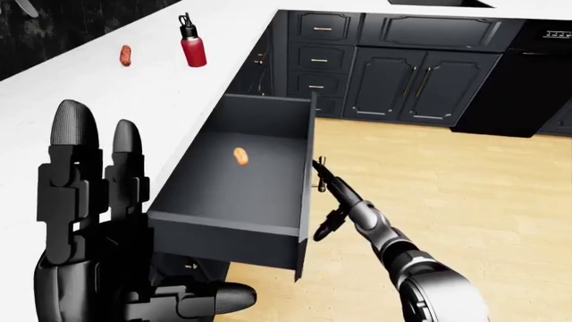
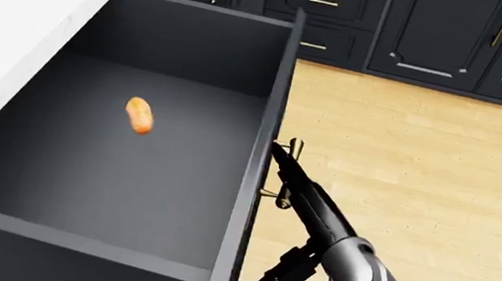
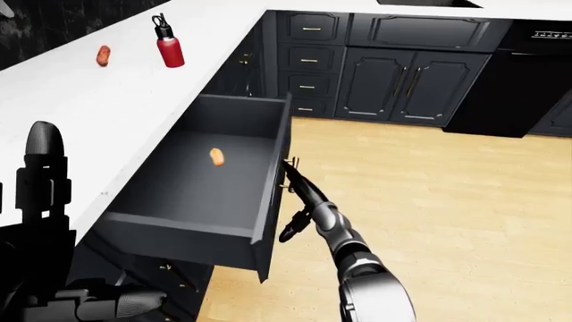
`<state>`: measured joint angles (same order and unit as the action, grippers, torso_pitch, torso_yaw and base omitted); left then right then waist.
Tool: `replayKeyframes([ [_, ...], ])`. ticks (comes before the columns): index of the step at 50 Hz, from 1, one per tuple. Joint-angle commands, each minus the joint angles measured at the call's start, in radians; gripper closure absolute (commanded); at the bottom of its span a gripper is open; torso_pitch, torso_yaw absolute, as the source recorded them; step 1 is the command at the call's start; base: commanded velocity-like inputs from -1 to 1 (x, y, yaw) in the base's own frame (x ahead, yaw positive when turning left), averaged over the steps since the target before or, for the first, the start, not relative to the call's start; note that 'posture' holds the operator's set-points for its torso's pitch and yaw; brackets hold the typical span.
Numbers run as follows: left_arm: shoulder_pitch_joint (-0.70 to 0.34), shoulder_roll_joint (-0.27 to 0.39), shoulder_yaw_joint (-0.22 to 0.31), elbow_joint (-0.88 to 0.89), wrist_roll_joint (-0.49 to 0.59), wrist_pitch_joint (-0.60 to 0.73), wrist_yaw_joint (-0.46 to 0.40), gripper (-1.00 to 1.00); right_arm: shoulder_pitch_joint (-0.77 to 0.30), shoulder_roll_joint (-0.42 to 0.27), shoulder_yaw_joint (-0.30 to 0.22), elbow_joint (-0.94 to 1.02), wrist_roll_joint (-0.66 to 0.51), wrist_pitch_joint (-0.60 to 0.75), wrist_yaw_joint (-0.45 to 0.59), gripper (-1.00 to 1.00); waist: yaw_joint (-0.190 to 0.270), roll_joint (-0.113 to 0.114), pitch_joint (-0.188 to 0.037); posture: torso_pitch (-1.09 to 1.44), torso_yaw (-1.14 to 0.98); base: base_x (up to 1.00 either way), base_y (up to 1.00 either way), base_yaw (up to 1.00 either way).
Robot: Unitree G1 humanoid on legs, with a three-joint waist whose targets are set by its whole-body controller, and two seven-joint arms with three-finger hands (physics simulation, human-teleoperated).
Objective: Close the right drawer.
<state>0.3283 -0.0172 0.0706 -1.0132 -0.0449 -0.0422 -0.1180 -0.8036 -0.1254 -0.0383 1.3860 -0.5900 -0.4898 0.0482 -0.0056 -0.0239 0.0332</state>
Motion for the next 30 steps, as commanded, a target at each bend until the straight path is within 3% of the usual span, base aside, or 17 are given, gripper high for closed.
replayKeyframes([
  [1, -0.008, 0.004, -0.001, -0.034, -0.002, -0.021, 0.006, -1.00, -0.040, 0.027, 0.026, -0.040, -0.033, -0.079, 0.041, -1.00, 0.010, 0.001, -0.021, 0.00, 0.00, 0.00, 0.00, 0.00],
  [30, -0.007, 0.002, 0.007, -0.034, -0.011, -0.021, 0.001, -1.00, -0.074, 0.082, 0.034, -0.032, -0.075, -0.054, 0.054, -1.00, 0.011, 0.005, -0.015, 0.00, 0.00, 0.00, 0.00, 0.00],
])
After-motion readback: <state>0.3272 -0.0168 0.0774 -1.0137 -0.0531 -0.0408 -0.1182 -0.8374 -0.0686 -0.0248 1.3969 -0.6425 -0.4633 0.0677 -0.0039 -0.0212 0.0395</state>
